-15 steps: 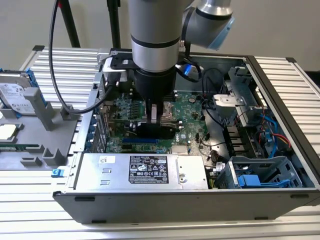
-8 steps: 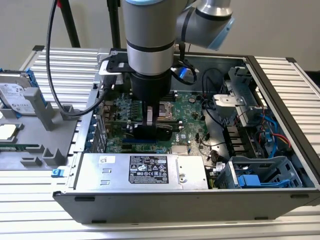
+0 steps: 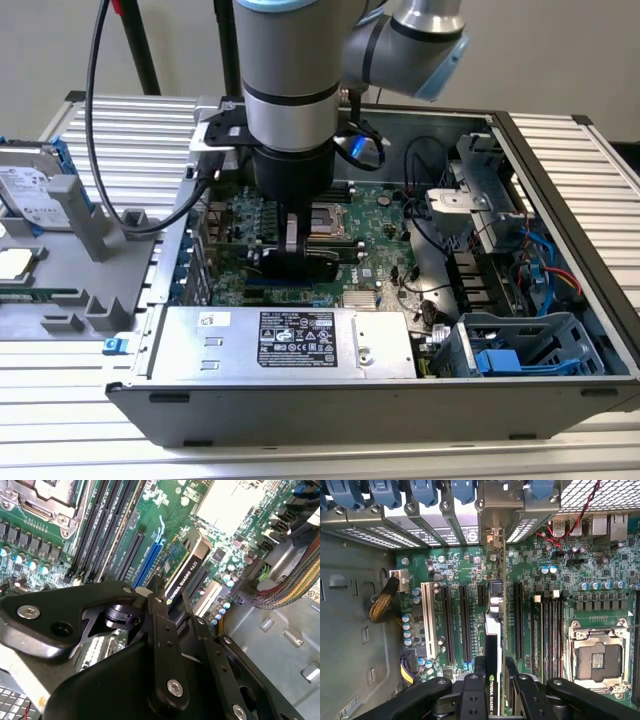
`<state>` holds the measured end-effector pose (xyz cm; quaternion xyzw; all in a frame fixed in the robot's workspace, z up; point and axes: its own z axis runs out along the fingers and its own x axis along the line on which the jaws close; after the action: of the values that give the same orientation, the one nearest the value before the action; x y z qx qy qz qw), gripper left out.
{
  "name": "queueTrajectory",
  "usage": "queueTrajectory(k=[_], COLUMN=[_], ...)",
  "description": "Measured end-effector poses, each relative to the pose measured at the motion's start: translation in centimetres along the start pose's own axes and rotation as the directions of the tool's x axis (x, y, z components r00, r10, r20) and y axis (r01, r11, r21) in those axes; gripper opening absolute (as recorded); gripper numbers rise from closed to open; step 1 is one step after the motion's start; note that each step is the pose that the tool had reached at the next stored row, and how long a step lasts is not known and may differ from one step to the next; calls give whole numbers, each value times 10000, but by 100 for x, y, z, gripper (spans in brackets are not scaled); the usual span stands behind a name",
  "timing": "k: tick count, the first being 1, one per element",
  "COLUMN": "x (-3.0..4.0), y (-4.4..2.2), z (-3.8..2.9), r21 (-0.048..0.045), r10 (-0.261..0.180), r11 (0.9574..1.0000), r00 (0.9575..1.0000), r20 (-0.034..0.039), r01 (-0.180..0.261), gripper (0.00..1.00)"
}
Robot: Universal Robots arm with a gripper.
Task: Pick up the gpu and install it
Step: 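Insert the gpu into the slot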
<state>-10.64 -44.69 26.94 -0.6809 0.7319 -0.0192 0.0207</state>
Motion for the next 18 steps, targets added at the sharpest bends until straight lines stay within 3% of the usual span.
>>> queueTrajectory(k=[14,18], x=[1,0], y=[9,10], z=[27,36], r21=[0,-2], r10=[-1,3], r11=[10000,10000], r00=[10000,10000], r20=[-1,29], r01=[1,-3], gripper=[0,0])
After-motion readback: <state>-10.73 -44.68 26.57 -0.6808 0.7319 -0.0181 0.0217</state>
